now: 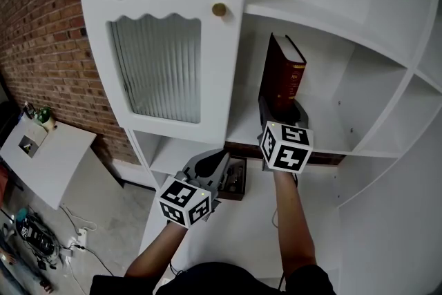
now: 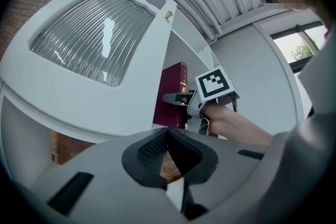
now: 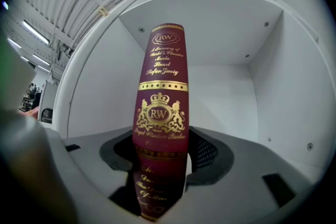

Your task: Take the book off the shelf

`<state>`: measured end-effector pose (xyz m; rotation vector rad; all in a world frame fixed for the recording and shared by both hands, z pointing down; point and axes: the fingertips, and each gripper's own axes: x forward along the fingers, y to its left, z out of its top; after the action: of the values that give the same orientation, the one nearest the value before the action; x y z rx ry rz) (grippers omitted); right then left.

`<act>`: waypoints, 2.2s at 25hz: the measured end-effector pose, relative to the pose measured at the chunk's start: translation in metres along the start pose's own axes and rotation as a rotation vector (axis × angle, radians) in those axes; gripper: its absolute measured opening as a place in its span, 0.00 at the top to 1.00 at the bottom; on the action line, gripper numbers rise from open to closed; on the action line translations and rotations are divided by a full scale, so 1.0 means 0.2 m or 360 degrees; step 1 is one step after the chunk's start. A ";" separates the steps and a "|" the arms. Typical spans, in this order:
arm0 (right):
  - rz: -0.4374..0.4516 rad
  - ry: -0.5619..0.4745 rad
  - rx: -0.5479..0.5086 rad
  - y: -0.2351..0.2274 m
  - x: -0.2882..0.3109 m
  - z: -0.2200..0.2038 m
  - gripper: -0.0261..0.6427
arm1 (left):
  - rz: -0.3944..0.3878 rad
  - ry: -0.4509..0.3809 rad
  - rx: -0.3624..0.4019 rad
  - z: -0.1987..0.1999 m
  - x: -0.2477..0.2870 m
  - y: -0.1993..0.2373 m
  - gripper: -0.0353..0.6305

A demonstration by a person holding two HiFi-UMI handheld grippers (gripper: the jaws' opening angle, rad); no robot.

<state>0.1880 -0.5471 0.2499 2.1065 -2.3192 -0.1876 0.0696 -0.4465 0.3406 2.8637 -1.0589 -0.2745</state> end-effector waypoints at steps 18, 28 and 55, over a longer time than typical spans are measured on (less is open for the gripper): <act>-0.0005 -0.0015 0.0038 0.02 -0.19 0.01 0.59 | -0.0038 -0.0032 0.0010 0.06 -0.09 -0.09 0.94; -0.0013 -0.0039 0.0086 0.04 -0.33 0.04 0.60 | -0.0068 -0.0052 0.0003 0.09 -0.17 -0.15 0.94; -0.0023 -0.0106 0.0092 0.23 -0.81 0.07 0.61 | -0.0194 -0.0054 -0.0038 0.10 -0.46 -0.33 0.94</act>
<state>0.1576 -0.3807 0.2520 2.1765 -2.3747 -0.1960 0.0389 -0.3376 0.3244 2.9167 -0.8811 -0.3419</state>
